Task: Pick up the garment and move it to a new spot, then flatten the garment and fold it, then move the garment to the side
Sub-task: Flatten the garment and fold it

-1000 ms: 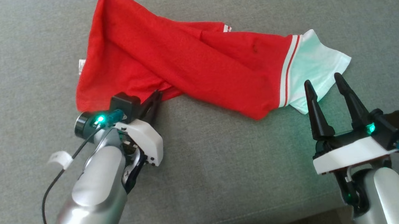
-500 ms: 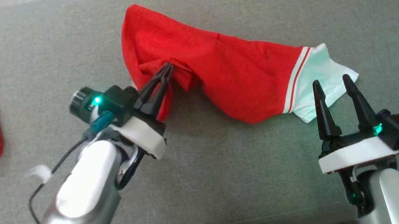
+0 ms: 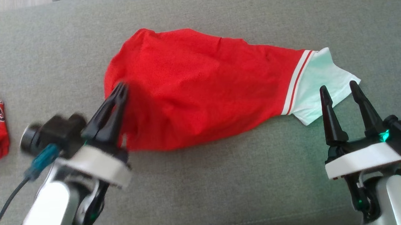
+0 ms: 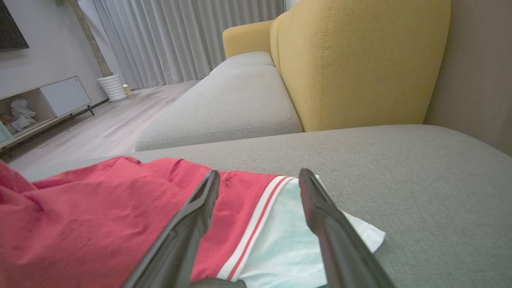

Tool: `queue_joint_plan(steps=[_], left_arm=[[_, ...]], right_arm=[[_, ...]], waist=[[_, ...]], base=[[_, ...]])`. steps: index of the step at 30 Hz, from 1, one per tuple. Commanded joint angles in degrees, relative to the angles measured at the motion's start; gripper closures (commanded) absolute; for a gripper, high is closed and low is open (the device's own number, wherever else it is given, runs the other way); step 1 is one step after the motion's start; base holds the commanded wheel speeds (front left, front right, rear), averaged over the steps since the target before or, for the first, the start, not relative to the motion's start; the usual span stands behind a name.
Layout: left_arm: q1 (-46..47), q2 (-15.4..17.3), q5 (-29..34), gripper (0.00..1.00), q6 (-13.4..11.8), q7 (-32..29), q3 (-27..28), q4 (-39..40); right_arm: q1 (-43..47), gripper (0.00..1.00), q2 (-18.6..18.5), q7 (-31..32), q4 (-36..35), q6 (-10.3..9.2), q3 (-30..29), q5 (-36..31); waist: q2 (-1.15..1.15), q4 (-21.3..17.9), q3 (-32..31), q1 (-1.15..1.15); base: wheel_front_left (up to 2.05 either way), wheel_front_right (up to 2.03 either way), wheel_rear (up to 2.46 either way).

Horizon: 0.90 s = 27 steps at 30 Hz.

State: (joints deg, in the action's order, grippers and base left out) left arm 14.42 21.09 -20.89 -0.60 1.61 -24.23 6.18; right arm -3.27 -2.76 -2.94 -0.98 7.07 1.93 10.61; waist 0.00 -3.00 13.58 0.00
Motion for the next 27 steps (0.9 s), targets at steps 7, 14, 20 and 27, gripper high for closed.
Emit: queue_joint_plan(steps=[7, 14, 20, 27], left_arm=[[-2.66, 0.96, -5.24, 1.00, -0.23, 3.59, 6.01, -6.14], [0.74, -2.79, -6.46, 0.00, -0.48, 10.59, 7.73, -16.84], [-0.11, -4.44, -4.49, 0.00, -4.37, 12.87, 10.13, -17.01], [-5.41, -4.93, -0.37, 0.00, -9.73, 13.33, 12.59, -10.87]], right_arm=[[-0.79, 0.00, -0.12, 0.32, -2.44, 0.42, 0.85, 0.48], [-1.48, 0.00, -0.12, 0.26, -2.77, 0.42, 0.74, 0.11], [-1.47, 0.00, -0.12, -0.36, -3.38, 0.42, 0.15, -1.47], [-0.50, 0.00, -0.28, -0.27, -4.16, 0.42, -0.22, -3.80]], waist=[[0.00, 0.44, 1.06, 0.00], [0.00, 0.69, 1.83, 0.00], [0.00, 0.78, 0.66, 0.00], [0.00, 1.01, -2.01, 0.00]], base=[[0.00, 0.00, 0.00], [0.00, 0.00, 0.00], [0.00, 0.00, 0.00], [0.00, 0.00, 0.00]])
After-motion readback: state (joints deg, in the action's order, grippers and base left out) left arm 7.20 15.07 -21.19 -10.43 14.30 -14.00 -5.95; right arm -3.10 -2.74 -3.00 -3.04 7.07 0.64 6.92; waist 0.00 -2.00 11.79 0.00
